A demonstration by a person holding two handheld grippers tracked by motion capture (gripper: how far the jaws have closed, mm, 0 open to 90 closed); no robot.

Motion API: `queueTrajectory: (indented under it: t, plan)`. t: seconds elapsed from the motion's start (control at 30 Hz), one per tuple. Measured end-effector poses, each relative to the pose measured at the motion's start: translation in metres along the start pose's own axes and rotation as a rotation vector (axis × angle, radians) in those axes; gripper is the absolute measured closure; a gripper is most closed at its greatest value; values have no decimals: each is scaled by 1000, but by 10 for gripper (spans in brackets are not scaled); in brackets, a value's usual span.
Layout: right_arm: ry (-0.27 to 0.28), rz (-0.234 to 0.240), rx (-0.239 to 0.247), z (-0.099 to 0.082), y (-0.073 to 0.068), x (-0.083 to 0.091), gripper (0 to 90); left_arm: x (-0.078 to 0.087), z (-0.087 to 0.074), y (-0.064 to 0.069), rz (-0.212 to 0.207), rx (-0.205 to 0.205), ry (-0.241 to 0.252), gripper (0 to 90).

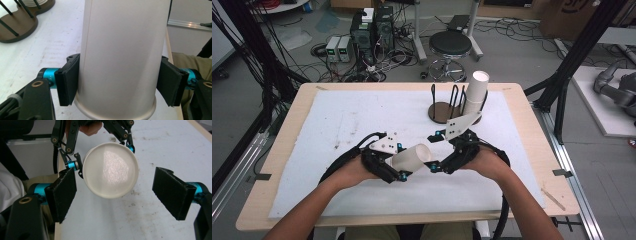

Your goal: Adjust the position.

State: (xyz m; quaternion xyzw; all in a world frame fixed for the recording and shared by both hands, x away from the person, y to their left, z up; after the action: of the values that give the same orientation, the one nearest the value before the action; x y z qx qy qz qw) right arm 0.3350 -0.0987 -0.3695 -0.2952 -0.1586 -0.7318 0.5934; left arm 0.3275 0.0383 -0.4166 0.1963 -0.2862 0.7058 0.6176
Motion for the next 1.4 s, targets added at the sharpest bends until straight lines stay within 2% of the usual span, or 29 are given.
queueTrajectory:
  t: [0.13, 0.4, 0.53, 0.8, 0.93, 1.17, 1.4]
  plan:
    - [-60, 14, 27, 0, -1, -11, 199, -3, 1, 3, -22, 0, 1, 271]
    - [-126, 36, 52, -1, -3, -23, 202, -5, 0, 5, -38, -1, -2, 271]
    - [-138, 45, 60, -1, -5, -25, 210, -6, 0, 6, -47, -3, -5, 270]
    - [-187, 84, 77, -5, -10, -30, 306, -11, 0, 10, -69, -11, -15, 271]
    - [-194, 94, 86, -6, -11, -31, 328, -12, 0, 11, -73, -16, -18, 271]
    - [-202, 97, 101, -7, -11, -31, 338, -14, -1, 11, -84, -15, -19, 272]
    - [-219, 97, 96, -10, -11, -31, 351, -17, -1, 12, -93, -5, -24, 271]
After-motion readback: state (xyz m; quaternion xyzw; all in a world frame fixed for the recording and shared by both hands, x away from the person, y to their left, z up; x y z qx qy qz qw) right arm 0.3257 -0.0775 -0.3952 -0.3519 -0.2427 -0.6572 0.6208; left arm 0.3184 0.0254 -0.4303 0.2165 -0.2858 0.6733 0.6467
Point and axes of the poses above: each handheld gripper's, and its own axes: x roughly backward along the jaws, z roughly out of its top, y roughly to its right, the point moved 8 cm from there along -x, roughly forward along the jaws, and after that the axes turned 10 degrees about -x, right-handed, at the moved point
